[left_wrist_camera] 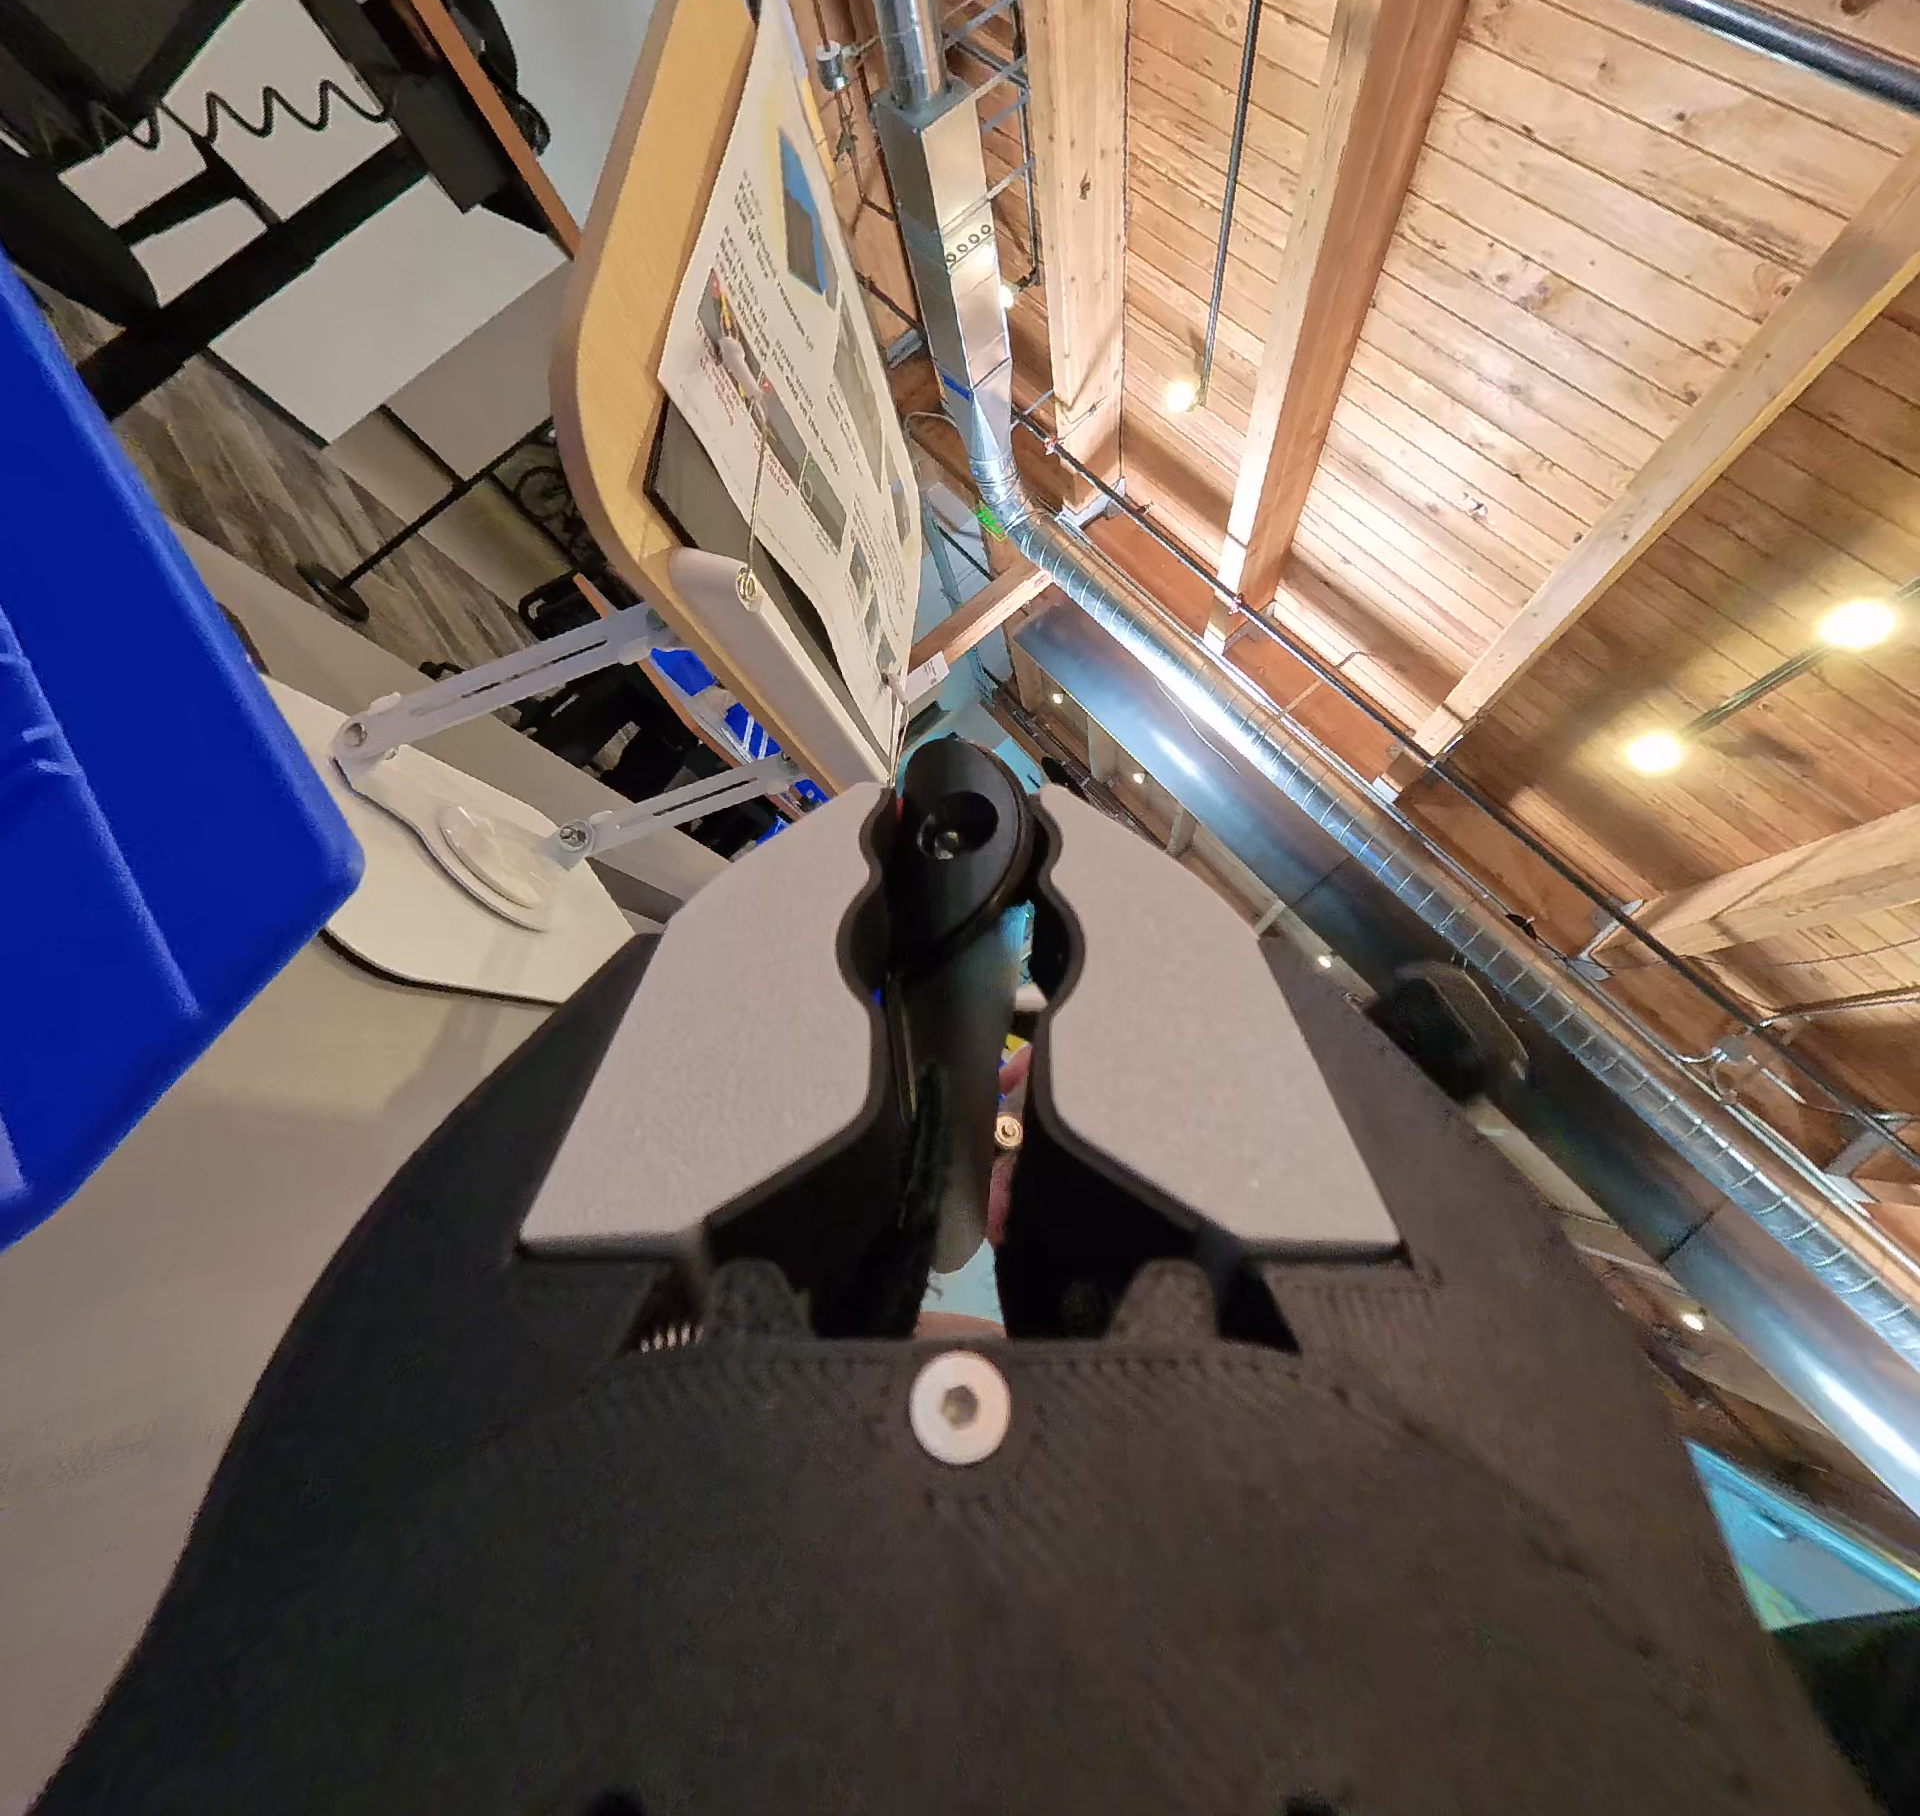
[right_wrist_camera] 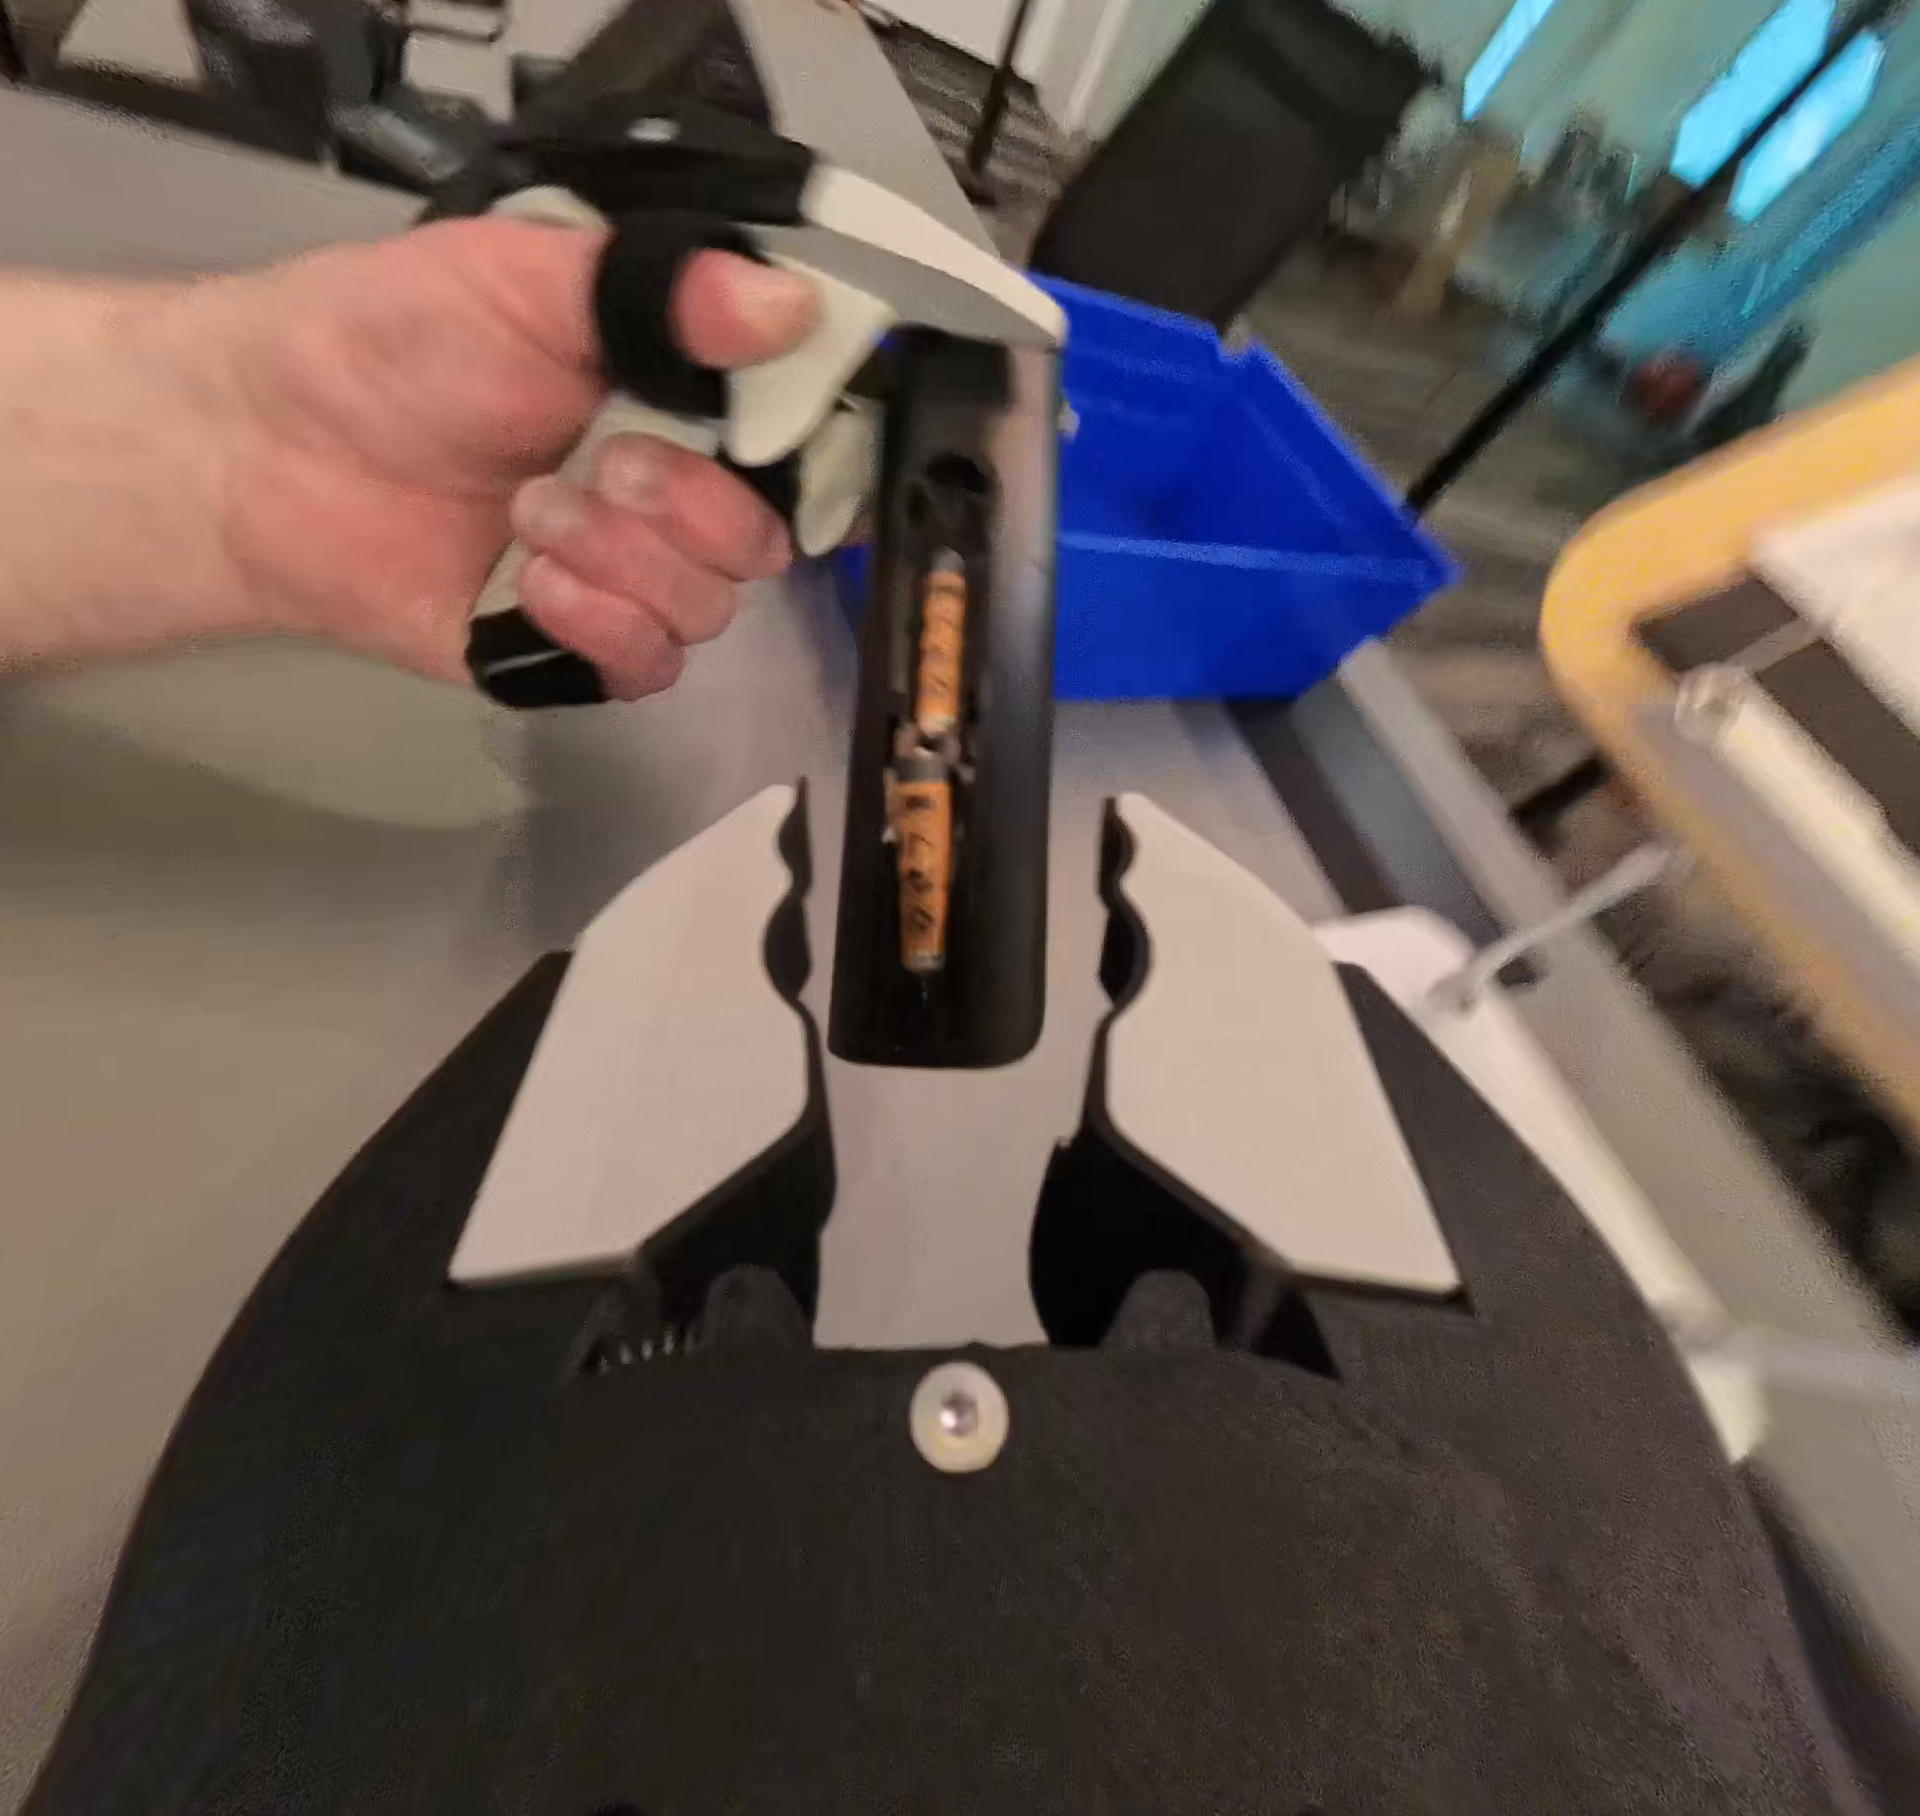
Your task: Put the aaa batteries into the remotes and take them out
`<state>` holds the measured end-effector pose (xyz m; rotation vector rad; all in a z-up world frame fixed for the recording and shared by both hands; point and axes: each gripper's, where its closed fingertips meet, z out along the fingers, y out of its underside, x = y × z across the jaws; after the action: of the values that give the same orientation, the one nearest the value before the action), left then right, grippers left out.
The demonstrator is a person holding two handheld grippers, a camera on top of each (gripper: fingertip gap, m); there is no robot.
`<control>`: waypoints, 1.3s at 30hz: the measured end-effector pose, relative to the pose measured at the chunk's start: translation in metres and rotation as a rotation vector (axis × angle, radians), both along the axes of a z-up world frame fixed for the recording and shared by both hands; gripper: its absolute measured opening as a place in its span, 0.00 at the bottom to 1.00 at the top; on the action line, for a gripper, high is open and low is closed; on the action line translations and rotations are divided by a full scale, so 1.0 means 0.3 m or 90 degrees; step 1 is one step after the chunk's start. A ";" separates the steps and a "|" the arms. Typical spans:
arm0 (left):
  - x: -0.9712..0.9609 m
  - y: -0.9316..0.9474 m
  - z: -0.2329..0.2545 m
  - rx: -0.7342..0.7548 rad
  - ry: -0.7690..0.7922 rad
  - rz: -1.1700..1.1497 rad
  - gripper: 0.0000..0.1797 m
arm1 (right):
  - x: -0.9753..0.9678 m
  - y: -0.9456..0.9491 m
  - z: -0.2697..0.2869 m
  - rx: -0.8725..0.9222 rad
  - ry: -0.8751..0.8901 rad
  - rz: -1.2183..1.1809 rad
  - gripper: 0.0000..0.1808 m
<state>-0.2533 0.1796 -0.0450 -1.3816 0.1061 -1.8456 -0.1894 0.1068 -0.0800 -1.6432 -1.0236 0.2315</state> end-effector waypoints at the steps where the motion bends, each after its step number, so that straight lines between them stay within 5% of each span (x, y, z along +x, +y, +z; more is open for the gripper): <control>1: -0.002 -0.001 0.005 0.008 0.001 0.005 0.12 | 0.018 0.015 -0.016 -0.068 0.039 -0.032 0.40; 2: -0.004 -0.002 0.010 0.014 0.002 0.011 0.12 | 0.028 0.024 -0.033 -0.135 0.093 -0.054 0.48; 5: -0.009 -0.006 0.025 0.039 0.008 0.036 0.12 | 0.036 0.034 -0.074 -0.296 0.302 -0.099 0.51; 12: 0.010 -0.039 0.055 0.092 0.021 0.084 0.13 | -0.003 0.051 -0.063 -0.352 0.602 -0.110 0.46; 16: 0.023 -0.059 0.069 0.101 0.009 0.081 0.12 | 0.008 0.065 -0.049 -0.344 0.645 -0.094 0.33; 21: 0.011 -0.064 0.086 0.110 -0.007 0.092 0.12 | 0.006 0.063 -0.022 -0.330 0.658 -0.063 0.30; 26: -0.005 -0.038 0.062 0.056 -0.051 0.079 0.13 | -0.007 0.011 0.055 -0.285 0.682 0.040 0.12; 33: -0.012 -0.051 0.090 0.073 -0.076 0.077 0.12 | -0.005 0.009 0.069 -0.303 0.693 0.069 0.13; 35: -0.021 -0.049 0.095 0.075 -0.075 0.086 0.13 | 0.032 0.020 0.081 -0.313 0.727 0.061 0.29; 39: -0.033 -0.044 0.099 0.074 -0.085 0.088 0.13 | 0.068 0.006 0.077 -0.298 0.654 0.028 0.30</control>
<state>-0.2632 0.1664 -0.0153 -1.1541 0.0484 -1.7822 -0.1689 0.1085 -0.0570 -1.5683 -0.2057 1.2671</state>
